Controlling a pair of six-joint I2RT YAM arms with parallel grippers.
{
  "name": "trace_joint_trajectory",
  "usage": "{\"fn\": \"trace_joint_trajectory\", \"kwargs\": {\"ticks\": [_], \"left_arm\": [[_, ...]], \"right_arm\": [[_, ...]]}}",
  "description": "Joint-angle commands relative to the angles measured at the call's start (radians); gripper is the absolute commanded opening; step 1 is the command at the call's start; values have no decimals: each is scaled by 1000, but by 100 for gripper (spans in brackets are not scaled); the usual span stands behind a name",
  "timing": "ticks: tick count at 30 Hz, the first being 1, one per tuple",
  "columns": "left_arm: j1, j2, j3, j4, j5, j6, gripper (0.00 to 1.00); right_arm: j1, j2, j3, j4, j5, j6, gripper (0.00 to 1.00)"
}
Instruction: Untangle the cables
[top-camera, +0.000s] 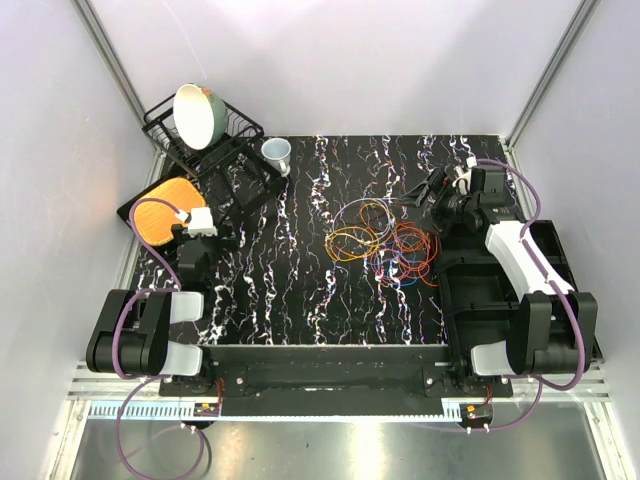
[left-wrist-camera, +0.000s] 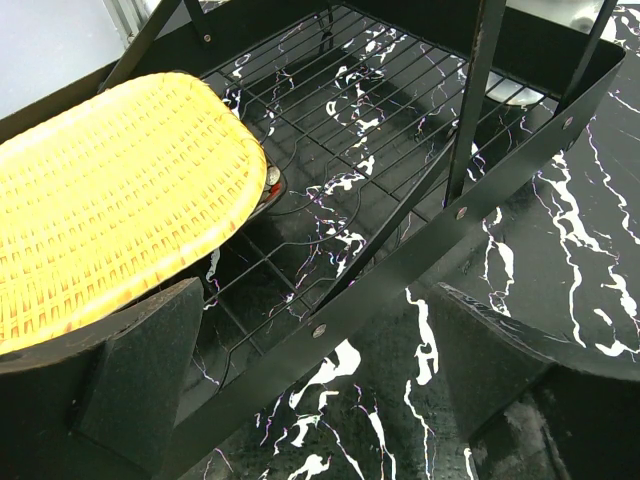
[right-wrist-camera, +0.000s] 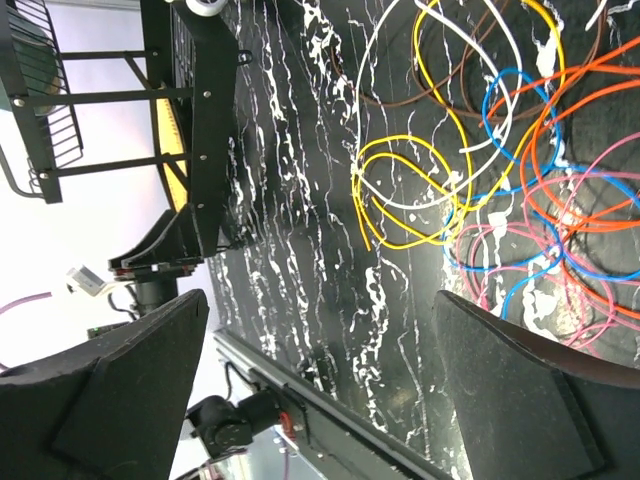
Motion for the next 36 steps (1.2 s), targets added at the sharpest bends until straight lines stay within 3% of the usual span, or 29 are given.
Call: {"fn": "trace_joint_trajectory", "kwargs": {"ticks": [1, 7, 20, 23, 24, 27, 30, 32, 33, 36], "left_arm": [[4, -2, 3, 73, 20, -3, 99], [6, -2, 1, 73, 20, -1, 99], [9, -9, 0, 79, 31, 3, 99], [-3, -157, 44, -96, 76, 28, 99], [-4, -201, 85, -346, 15, -45, 99], [-4, -295, 312, -809, -15, -124, 99], [-10, -400, 372, -881, 95, -154, 99], [-10, -491, 369, -933, 64, -249, 99], [-10, -570, 380, -1055, -17, -406, 99], [-8, -701, 467, -1345, -85, -625, 99]], "right_arm": [[8, -40, -17, 46, -26, 77, 100], [8, -128, -46, -24, 31, 140, 100], [8, -167, 242, -423, 126, -13, 100], [8, -191, 259, -440, 115, -7, 100], [8, -210, 262, -449, 121, -13, 100], [8, -239, 276, -464, 143, -56, 100], [8, -251, 276, -466, 144, -59, 100], [6, -254, 270, -466, 133, -48, 100], [8, -259, 274, -467, 133, -48, 100], [6, -273, 328, -460, 135, -74, 100]]}}
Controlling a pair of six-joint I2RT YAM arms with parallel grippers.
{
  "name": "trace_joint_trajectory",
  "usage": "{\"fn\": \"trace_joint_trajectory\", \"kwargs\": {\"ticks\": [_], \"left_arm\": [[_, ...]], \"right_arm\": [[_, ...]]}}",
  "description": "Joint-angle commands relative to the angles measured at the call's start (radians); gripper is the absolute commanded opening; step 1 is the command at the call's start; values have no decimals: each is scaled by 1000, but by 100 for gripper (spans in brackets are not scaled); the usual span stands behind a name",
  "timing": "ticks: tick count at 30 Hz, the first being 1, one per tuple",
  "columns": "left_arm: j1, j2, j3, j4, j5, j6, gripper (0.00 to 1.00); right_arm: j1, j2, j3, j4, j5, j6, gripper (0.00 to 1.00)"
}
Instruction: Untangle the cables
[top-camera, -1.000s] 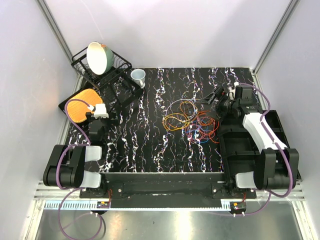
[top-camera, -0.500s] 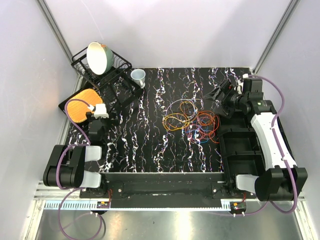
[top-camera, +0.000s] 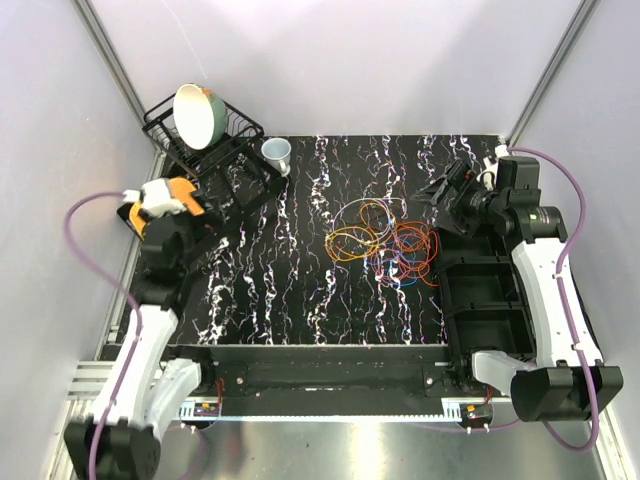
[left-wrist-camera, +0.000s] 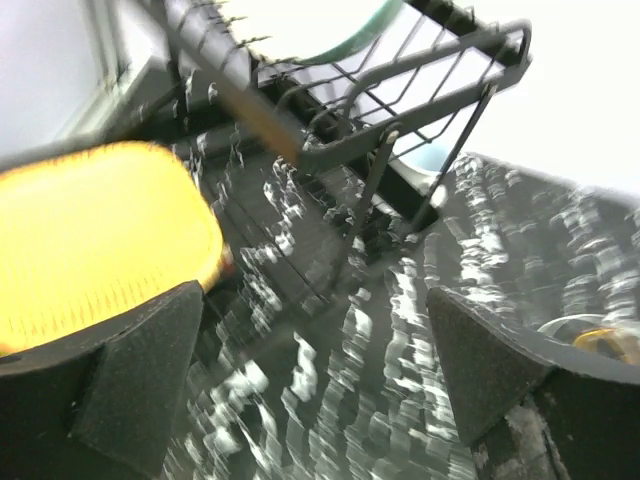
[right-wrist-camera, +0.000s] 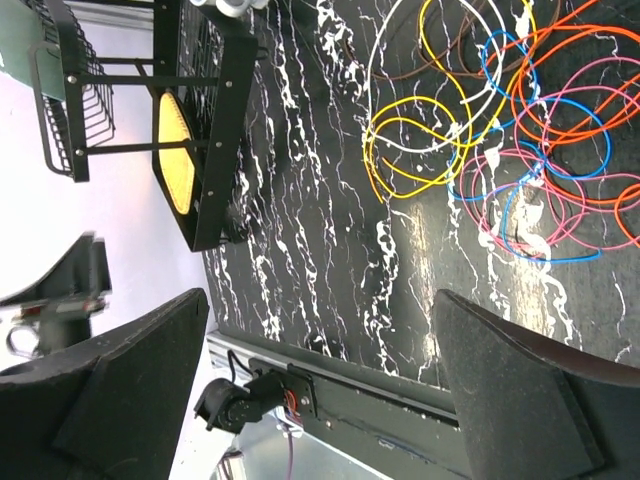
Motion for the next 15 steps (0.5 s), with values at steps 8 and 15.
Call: {"fn": "trace_joint_trajectory", "kwargs": {"ticks": [8, 15], "left_arm": [[19, -282, 144, -631, 61, -419, 99], [19, -230, 267, -786, 51, -306, 99]], "right_arm": [[-1, -542, -298, 487, 42, 214, 100], [-1, -442, -182, 156, 35, 125, 100]]}}
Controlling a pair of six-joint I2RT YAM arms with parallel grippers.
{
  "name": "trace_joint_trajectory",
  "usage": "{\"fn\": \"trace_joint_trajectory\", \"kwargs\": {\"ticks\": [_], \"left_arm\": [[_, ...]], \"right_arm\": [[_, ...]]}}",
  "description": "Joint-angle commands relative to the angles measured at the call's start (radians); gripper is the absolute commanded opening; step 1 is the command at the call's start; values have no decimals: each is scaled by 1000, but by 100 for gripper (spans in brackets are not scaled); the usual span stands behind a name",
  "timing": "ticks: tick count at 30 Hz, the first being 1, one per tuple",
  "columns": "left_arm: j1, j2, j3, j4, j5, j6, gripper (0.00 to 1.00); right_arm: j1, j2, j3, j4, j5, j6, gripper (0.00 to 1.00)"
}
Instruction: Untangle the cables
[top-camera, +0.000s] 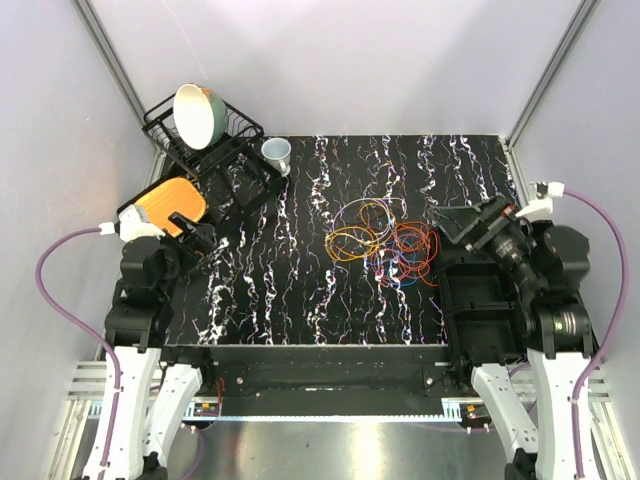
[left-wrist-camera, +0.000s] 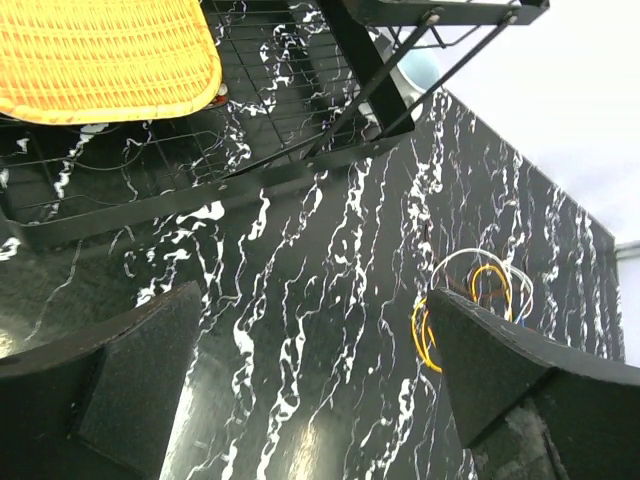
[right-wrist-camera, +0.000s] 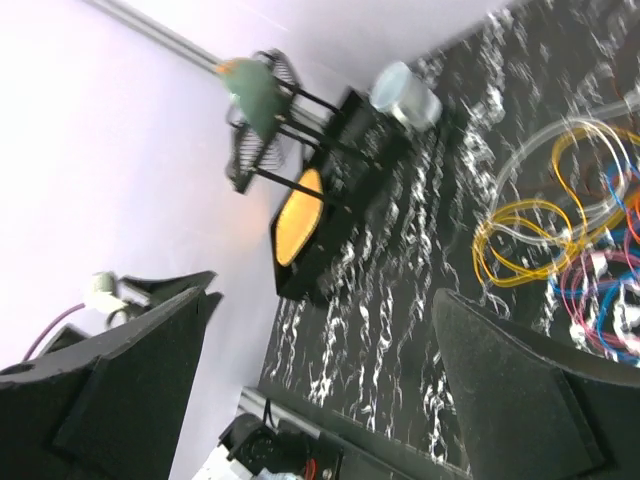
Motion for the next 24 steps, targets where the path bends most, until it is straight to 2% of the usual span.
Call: {"fn": "trace_joint_trajectory", "kwargs": {"ticks": [1, 4, 7, 8, 11, 14, 15, 17, 18, 21, 24], "left_arm": [[4, 49, 104, -116, 14, 78, 99], [4, 131, 114, -169, 1, 81, 99], [4, 215, 111, -175, 118, 119, 99], [4, 221, 99, -132, 221, 139, 99], [-51, 204, 75, -86, 209, 151, 99], [-212, 292, 117, -75, 121, 153, 99], [-304, 325, 149, -66, 86, 147, 97], [-402, 451, 182, -13, 32, 128, 94], [-492, 502, 221, 8, 9, 124, 94], [-600, 702, 335, 48, -37, 101, 88], [-648, 914, 467, 74, -23, 94, 80]], "right_arm": [[0, 121, 58, -173, 73, -20, 100], [0, 154, 43, -221, 42, -64, 100], [0, 168, -13, -174, -70, -108, 100], [0, 186, -29, -136, -72, -107, 97], [1, 275, -42, -149, -11, -138, 93], [11, 381, -54, -122, 46, -170, 91], [15, 407, -54, -111, 67, -178, 90], [43, 492, -45, -70, 126, -198, 89], [50, 521, -25, -60, 139, -207, 89], [72, 637, 30, -46, 182, -248, 88], [70, 702, 53, -37, 233, -300, 88]]}}
